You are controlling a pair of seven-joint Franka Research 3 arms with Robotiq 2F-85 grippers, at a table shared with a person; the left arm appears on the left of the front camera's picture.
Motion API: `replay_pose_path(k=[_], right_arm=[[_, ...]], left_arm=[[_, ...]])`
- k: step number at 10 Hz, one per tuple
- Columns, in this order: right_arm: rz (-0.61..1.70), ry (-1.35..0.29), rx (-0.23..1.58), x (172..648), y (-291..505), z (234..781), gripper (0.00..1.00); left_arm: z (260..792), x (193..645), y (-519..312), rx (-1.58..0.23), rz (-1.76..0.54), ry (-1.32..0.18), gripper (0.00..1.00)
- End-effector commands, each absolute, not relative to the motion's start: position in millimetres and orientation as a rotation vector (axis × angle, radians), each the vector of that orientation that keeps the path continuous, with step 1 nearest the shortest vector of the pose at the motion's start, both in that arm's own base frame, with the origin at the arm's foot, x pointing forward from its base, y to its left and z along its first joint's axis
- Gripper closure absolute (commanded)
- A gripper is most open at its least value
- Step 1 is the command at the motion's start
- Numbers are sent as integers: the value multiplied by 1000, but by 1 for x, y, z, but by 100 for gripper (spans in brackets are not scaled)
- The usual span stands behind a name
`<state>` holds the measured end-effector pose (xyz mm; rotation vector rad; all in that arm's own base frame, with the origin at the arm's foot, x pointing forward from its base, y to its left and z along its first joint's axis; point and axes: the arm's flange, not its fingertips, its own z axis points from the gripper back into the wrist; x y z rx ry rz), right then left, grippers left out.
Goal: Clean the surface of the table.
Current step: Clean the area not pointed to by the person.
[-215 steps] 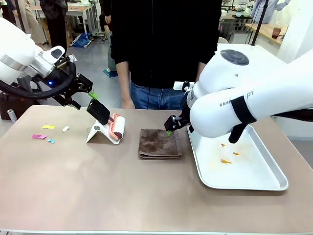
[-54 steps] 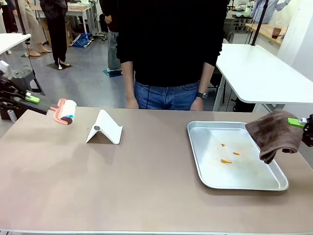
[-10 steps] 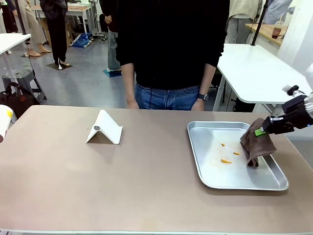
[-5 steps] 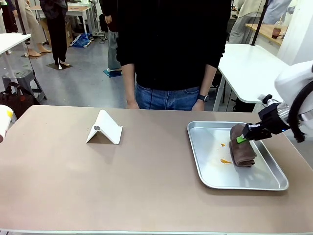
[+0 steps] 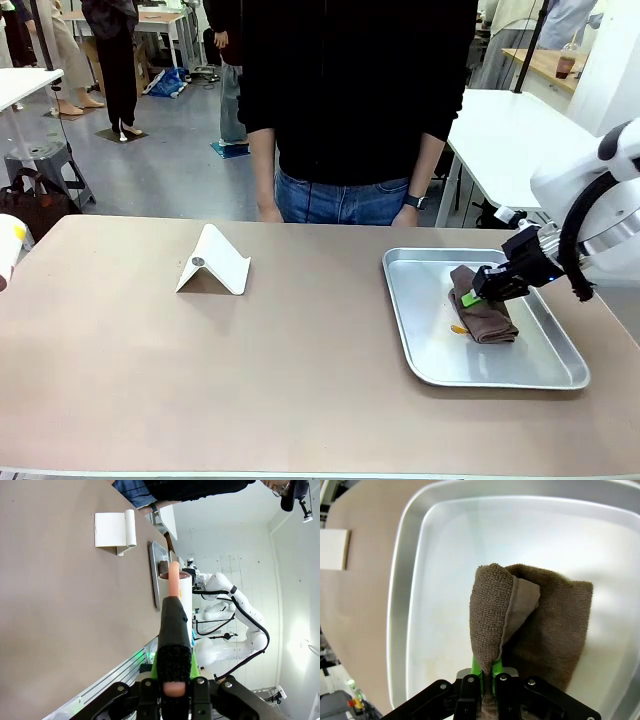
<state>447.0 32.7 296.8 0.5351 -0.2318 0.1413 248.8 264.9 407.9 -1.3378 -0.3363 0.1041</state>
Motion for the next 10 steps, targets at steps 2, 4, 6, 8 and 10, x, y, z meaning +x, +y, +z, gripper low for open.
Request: replay_pose_path(k=[2,4,6,8,10], right_arm=[[212,-208,568,450,52,286,100],[261,-184,567,448,69,284,100],[314,-158,583,445,90,280,100],[353,-140,601,442,107,280,100],[383,-115,626,436,119,280,100]], left_arm=[[413,249,263,-1345,121,-343,78],[413,249,263,-1345,121,-343,78],[413,249,263,-1345,121,-343,78],[413,249,263,-1345,121,-343,78],[413,249,263,-1345,121,-343,78]])
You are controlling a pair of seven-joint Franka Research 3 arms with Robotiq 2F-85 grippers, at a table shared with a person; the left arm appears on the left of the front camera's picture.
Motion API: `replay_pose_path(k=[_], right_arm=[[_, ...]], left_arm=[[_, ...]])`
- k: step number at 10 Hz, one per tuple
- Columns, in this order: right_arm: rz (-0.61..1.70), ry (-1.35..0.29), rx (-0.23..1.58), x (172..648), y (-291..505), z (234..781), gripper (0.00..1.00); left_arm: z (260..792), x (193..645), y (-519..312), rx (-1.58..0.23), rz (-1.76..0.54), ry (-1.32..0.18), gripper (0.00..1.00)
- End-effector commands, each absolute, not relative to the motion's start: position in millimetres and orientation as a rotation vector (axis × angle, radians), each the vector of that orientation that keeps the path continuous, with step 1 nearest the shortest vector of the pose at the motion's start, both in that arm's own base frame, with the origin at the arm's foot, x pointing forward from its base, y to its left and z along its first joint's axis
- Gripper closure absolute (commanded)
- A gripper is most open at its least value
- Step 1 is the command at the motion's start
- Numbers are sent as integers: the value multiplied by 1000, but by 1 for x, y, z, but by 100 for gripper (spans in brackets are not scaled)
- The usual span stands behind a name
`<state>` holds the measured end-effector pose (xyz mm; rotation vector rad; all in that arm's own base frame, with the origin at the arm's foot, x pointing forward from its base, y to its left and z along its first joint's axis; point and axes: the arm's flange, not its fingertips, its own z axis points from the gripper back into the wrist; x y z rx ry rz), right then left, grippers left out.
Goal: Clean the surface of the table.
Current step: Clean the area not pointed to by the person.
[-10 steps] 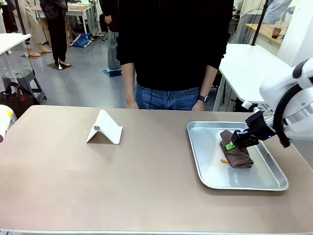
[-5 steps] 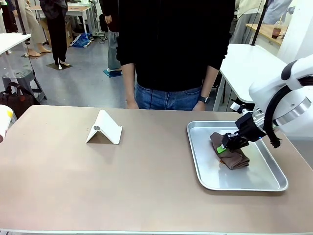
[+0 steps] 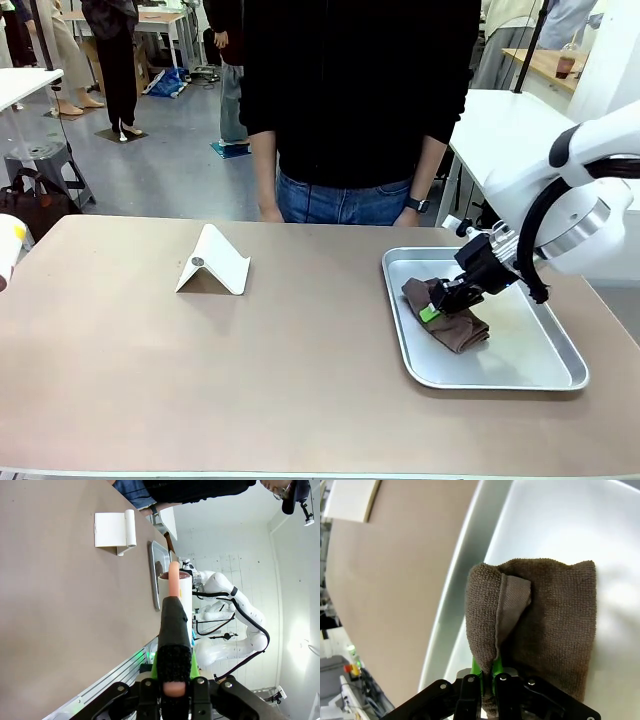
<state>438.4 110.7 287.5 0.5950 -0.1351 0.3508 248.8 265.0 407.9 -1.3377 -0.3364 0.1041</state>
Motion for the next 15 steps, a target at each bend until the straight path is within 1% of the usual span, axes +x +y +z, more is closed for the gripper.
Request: replay_pose_path(k=[1,3,5,10,12,14,15], right_arm=[[393,-108,641,434,123,280,100],[407,-85,710,431,121,285,100],[356,-71,871,437,96,293,100],[136,-239,1394,436,4,316,100],[119,-240,1605,427,-28,318,100],[172,-239,1806,405,-62,324,100],[182,-254,1854,393,-77,328,100]], left_arm=[[413,249,263,-1345,121,-343,78],[413,249,263,-1345,121,-343,78],[413,249,263,-1345,121,-343,78],[413,249,263,-1345,121,-343,78],[413,249,263,-1345,121,-343,78],[413,249,263,-1345,121,-343,78],[413,249,263,-1345,121,-343,78]])
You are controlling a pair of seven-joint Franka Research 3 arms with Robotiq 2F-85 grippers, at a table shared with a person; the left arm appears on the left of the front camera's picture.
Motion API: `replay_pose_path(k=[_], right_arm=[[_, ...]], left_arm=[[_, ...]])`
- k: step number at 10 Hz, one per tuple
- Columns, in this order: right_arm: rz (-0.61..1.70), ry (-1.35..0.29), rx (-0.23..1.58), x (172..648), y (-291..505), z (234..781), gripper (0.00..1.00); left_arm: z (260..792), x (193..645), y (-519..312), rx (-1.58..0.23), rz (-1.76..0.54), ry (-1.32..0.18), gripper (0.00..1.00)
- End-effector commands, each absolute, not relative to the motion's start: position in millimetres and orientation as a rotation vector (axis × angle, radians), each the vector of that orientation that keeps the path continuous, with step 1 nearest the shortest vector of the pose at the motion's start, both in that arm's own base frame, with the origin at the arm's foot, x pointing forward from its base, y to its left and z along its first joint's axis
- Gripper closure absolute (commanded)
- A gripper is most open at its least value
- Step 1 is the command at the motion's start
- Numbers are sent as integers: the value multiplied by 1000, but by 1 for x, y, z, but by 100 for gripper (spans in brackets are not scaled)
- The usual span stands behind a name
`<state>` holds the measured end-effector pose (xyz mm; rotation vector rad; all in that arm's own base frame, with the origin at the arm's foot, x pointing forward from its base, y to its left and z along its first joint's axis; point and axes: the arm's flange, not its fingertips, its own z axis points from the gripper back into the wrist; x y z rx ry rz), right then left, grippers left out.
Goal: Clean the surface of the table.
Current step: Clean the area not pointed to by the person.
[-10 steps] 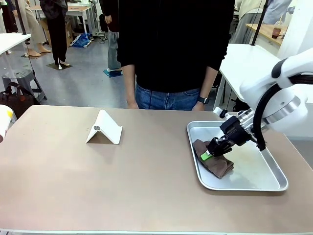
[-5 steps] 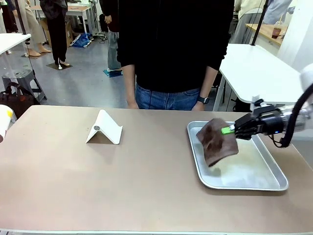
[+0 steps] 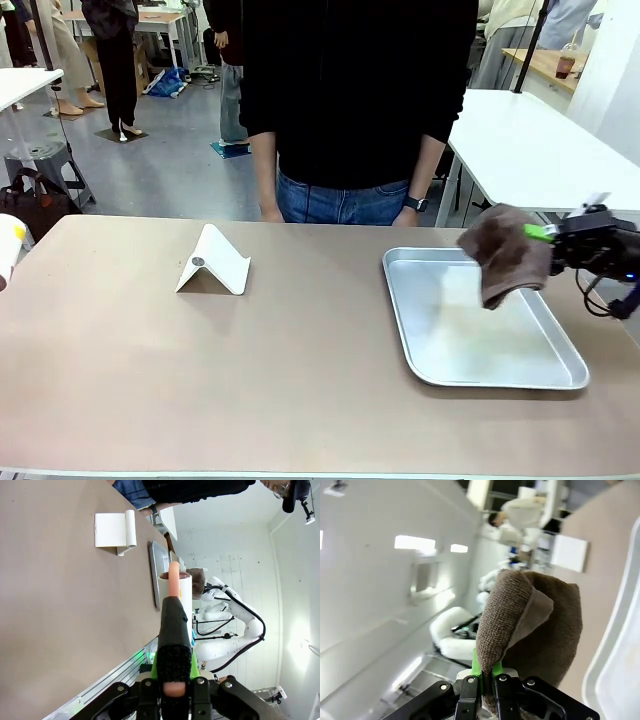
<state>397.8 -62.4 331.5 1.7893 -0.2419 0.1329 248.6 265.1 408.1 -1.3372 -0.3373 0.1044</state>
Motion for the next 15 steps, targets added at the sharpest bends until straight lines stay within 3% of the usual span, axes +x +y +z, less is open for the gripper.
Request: replay_pose_path(k=[1,5,7,10,15], right_arm=[[182,-263,1868,381,-91,334,100],[115,-219,1788,326,-141,358,100],[37,-315,1767,292,-179,366,100],[-58,-371,1727,293,-194,353,100],[-28,-379,1715,290,-200,346,100]], left_arm=[[413,249,263,-1345,121,-343,78],[413,249,263,-1345,121,-343,78],[413,249,263,-1345,121,-343,78],[413,249,263,-1345,121,-343,78],[413,249,263,-1345,121,-343,78]])
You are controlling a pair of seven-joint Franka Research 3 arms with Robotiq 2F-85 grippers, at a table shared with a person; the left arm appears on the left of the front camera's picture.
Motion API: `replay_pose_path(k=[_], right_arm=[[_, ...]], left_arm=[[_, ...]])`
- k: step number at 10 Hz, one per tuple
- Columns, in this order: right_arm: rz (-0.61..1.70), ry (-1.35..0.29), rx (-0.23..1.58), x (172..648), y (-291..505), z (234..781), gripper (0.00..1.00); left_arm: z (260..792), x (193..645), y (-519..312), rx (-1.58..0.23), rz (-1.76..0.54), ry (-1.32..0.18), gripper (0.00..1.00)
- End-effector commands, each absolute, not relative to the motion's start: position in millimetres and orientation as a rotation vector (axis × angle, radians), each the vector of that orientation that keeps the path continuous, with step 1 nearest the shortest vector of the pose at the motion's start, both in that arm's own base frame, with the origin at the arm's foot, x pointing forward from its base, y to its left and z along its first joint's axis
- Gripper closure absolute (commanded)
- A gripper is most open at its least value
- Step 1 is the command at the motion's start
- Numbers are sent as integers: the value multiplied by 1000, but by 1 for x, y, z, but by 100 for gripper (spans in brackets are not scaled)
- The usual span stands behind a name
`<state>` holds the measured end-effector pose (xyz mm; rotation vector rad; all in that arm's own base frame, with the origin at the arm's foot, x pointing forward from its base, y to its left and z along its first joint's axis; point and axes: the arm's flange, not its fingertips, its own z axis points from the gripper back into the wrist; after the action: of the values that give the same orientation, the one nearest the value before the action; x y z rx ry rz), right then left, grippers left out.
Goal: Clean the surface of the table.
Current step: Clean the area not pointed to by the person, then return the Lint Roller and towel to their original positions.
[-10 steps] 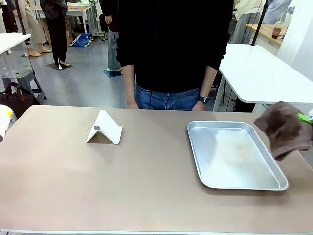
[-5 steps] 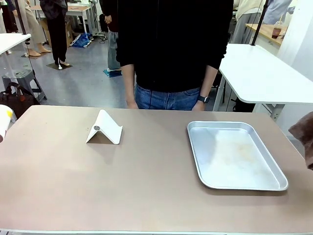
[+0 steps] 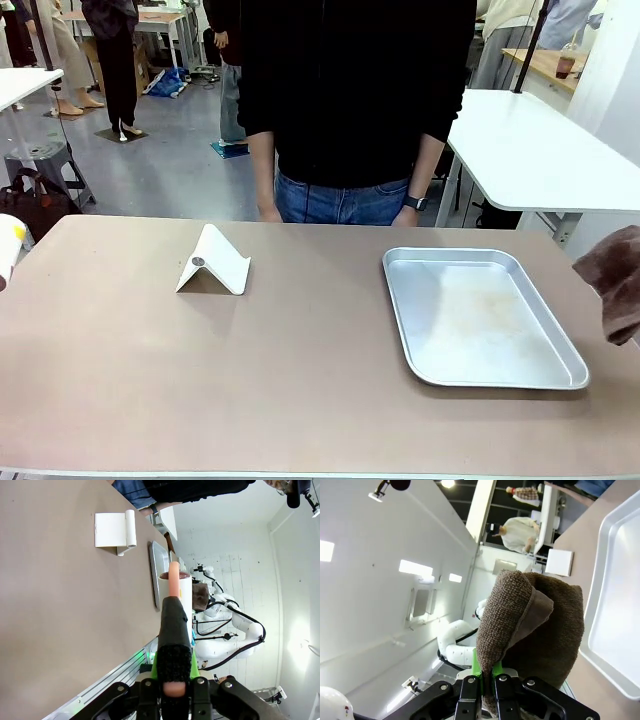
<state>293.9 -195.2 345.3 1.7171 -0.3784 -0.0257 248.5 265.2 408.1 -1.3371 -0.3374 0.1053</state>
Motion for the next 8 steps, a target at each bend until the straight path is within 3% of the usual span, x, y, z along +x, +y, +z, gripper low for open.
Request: replay_pose_path(k=[1,8], right_arm=[[-28,-379,1715,290,-200,346,100],[-28,-379,1715,290,-200,346,100]], left_arm=[[413,249,263,-1345,121,-343,78],[413,249,263,-1345,121,-343,78]])
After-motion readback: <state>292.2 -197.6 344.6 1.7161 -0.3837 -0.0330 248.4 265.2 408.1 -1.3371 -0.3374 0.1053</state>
